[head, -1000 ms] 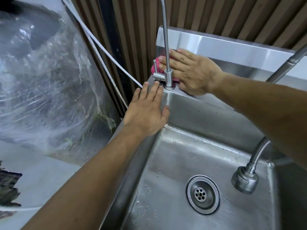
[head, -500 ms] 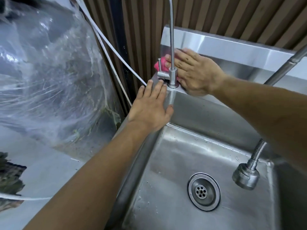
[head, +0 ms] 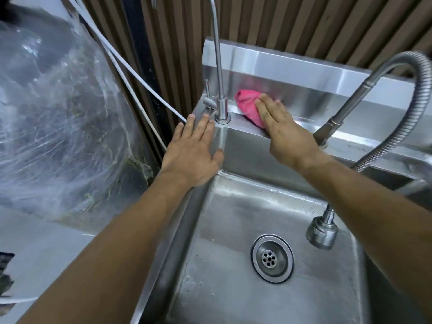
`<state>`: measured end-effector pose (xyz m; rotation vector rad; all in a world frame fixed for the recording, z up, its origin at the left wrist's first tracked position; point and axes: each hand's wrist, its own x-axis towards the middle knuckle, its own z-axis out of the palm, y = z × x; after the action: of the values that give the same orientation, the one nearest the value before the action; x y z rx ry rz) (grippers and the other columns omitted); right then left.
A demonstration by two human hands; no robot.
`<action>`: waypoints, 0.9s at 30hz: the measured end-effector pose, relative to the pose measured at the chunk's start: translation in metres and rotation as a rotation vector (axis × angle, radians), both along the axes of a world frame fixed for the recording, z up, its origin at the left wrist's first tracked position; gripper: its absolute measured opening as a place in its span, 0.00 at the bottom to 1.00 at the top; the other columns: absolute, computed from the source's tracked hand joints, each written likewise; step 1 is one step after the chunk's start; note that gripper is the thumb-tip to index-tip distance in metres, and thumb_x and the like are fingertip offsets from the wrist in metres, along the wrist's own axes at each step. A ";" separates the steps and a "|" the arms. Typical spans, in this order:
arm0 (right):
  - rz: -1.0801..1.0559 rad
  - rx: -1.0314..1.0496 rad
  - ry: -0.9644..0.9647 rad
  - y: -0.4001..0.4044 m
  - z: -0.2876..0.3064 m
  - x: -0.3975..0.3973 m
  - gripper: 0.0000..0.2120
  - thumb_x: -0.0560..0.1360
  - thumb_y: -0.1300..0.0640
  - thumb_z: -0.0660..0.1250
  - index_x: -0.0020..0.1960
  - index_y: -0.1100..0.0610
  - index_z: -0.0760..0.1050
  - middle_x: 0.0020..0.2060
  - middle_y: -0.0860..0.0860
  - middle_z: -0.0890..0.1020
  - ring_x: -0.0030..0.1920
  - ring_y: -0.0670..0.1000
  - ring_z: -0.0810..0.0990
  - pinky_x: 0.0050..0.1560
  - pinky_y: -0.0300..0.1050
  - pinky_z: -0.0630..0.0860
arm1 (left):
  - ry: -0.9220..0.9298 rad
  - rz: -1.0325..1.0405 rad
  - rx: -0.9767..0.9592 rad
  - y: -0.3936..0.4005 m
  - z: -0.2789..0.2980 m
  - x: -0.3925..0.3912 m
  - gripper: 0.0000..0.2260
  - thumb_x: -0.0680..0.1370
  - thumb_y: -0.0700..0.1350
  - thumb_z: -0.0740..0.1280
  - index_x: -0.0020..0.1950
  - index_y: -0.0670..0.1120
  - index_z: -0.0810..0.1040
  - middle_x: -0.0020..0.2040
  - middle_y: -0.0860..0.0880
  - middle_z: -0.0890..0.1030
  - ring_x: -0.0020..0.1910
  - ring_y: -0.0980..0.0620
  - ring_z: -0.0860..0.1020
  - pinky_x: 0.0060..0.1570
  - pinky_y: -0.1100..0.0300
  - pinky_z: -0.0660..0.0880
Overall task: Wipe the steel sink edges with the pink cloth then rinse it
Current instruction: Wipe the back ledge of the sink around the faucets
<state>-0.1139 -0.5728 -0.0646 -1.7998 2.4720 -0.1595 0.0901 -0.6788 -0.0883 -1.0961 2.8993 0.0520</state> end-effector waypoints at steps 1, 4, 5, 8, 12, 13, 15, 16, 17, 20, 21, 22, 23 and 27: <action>-0.049 -0.014 -0.053 0.006 -0.001 0.001 0.45 0.74 0.73 0.57 0.85 0.53 0.44 0.84 0.47 0.45 0.84 0.56 0.48 0.80 0.51 0.57 | 0.002 0.004 0.000 0.000 0.000 -0.001 0.34 0.83 0.61 0.47 0.85 0.46 0.42 0.85 0.48 0.42 0.83 0.44 0.40 0.81 0.44 0.44; -0.109 -0.071 -0.132 -0.002 0.001 0.009 0.34 0.79 0.61 0.64 0.82 0.61 0.55 0.81 0.57 0.59 0.78 0.62 0.60 0.79 0.56 0.60 | 0.004 0.021 -0.002 0.002 0.001 -0.002 0.34 0.83 0.62 0.46 0.85 0.46 0.42 0.85 0.48 0.41 0.83 0.44 0.40 0.81 0.44 0.43; -0.129 -0.091 -0.110 -0.007 0.001 0.012 0.31 0.81 0.56 0.65 0.80 0.63 0.58 0.78 0.59 0.62 0.75 0.63 0.63 0.77 0.57 0.61 | 0.004 0.020 -0.001 0.002 0.001 -0.003 0.35 0.83 0.63 0.45 0.84 0.46 0.42 0.85 0.48 0.40 0.83 0.44 0.39 0.81 0.44 0.43; -0.088 -0.195 0.126 -0.014 -0.010 0.012 0.33 0.81 0.45 0.65 0.76 0.67 0.64 0.76 0.63 0.66 0.74 0.67 0.65 0.78 0.63 0.58 | 0.013 0.027 0.001 0.002 0.000 -0.003 0.35 0.83 0.63 0.45 0.85 0.46 0.42 0.85 0.48 0.40 0.83 0.44 0.39 0.81 0.45 0.42; -0.054 -0.274 0.098 -0.007 -0.030 0.005 0.35 0.83 0.41 0.61 0.82 0.62 0.58 0.81 0.59 0.60 0.77 0.66 0.64 0.78 0.60 0.59 | 0.052 0.034 0.009 0.003 -0.003 -0.004 0.33 0.84 0.62 0.45 0.85 0.47 0.45 0.85 0.49 0.42 0.83 0.45 0.41 0.81 0.45 0.41; -0.088 -0.299 0.031 -0.008 -0.031 0.007 0.35 0.83 0.42 0.63 0.82 0.61 0.58 0.81 0.58 0.61 0.75 0.65 0.66 0.77 0.58 0.61 | 0.059 0.035 0.011 0.002 -0.003 -0.005 0.33 0.84 0.62 0.46 0.85 0.47 0.45 0.85 0.49 0.43 0.83 0.45 0.41 0.81 0.45 0.42; -0.191 -0.381 -0.122 -0.015 -0.030 0.018 0.32 0.82 0.47 0.67 0.80 0.59 0.61 0.78 0.56 0.67 0.71 0.63 0.69 0.73 0.53 0.65 | 0.066 0.038 0.011 0.001 -0.004 -0.005 0.33 0.84 0.62 0.46 0.85 0.47 0.46 0.85 0.49 0.43 0.84 0.45 0.42 0.81 0.45 0.42; -0.246 -0.414 -0.184 -0.020 -0.029 0.023 0.30 0.82 0.48 0.67 0.79 0.58 0.63 0.75 0.56 0.70 0.69 0.62 0.70 0.71 0.51 0.66 | 0.066 0.041 0.008 0.001 -0.004 -0.005 0.33 0.84 0.62 0.46 0.85 0.47 0.46 0.85 0.49 0.44 0.84 0.44 0.42 0.81 0.45 0.43; -0.301 -0.423 -0.223 -0.026 -0.026 0.026 0.28 0.82 0.49 0.66 0.78 0.58 0.65 0.73 0.55 0.72 0.67 0.61 0.71 0.69 0.51 0.67 | 0.065 0.044 0.009 0.002 -0.004 -0.005 0.33 0.84 0.63 0.46 0.85 0.47 0.46 0.85 0.50 0.44 0.84 0.45 0.42 0.81 0.45 0.43; -0.413 -0.411 -0.316 -0.037 -0.016 0.026 0.22 0.82 0.46 0.64 0.70 0.58 0.72 0.62 0.58 0.77 0.62 0.60 0.75 0.61 0.51 0.71 | 0.062 0.043 0.026 0.002 -0.004 -0.005 0.34 0.84 0.63 0.45 0.85 0.47 0.45 0.85 0.50 0.43 0.83 0.45 0.41 0.81 0.45 0.42; -0.430 -0.414 -0.355 -0.037 -0.012 0.024 0.20 0.83 0.45 0.63 0.66 0.58 0.74 0.59 0.58 0.79 0.61 0.61 0.76 0.58 0.51 0.72 | 0.062 0.042 0.029 0.002 -0.003 -0.006 0.34 0.84 0.63 0.45 0.85 0.47 0.45 0.85 0.50 0.42 0.83 0.45 0.41 0.81 0.45 0.41; -0.439 -0.408 -0.349 -0.035 -0.012 0.024 0.20 0.83 0.43 0.61 0.63 0.58 0.75 0.57 0.59 0.79 0.60 0.62 0.76 0.57 0.52 0.71 | 0.064 0.042 0.028 0.002 -0.003 -0.006 0.34 0.84 0.63 0.46 0.85 0.47 0.45 0.85 0.50 0.42 0.83 0.45 0.40 0.81 0.45 0.41; -0.447 -0.377 -0.219 -0.030 -0.013 0.023 0.22 0.84 0.42 0.58 0.64 0.59 0.76 0.57 0.59 0.80 0.60 0.62 0.76 0.58 0.53 0.70 | 0.068 0.044 0.026 0.002 -0.003 -0.006 0.34 0.84 0.63 0.46 0.85 0.47 0.45 0.85 0.50 0.42 0.83 0.45 0.40 0.81 0.44 0.41; -0.230 -0.387 0.368 -0.017 -0.029 0.028 0.30 0.86 0.44 0.53 0.80 0.64 0.62 0.79 0.62 0.65 0.79 0.65 0.63 0.79 0.58 0.58 | 0.063 0.050 0.025 0.002 -0.002 -0.007 0.34 0.84 0.63 0.45 0.85 0.47 0.44 0.85 0.50 0.41 0.83 0.46 0.40 0.81 0.45 0.40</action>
<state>-0.0862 -0.5898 -0.0932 -1.8042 3.0899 -0.3762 0.0835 -0.6769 -0.0904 -1.1846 2.9172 0.1270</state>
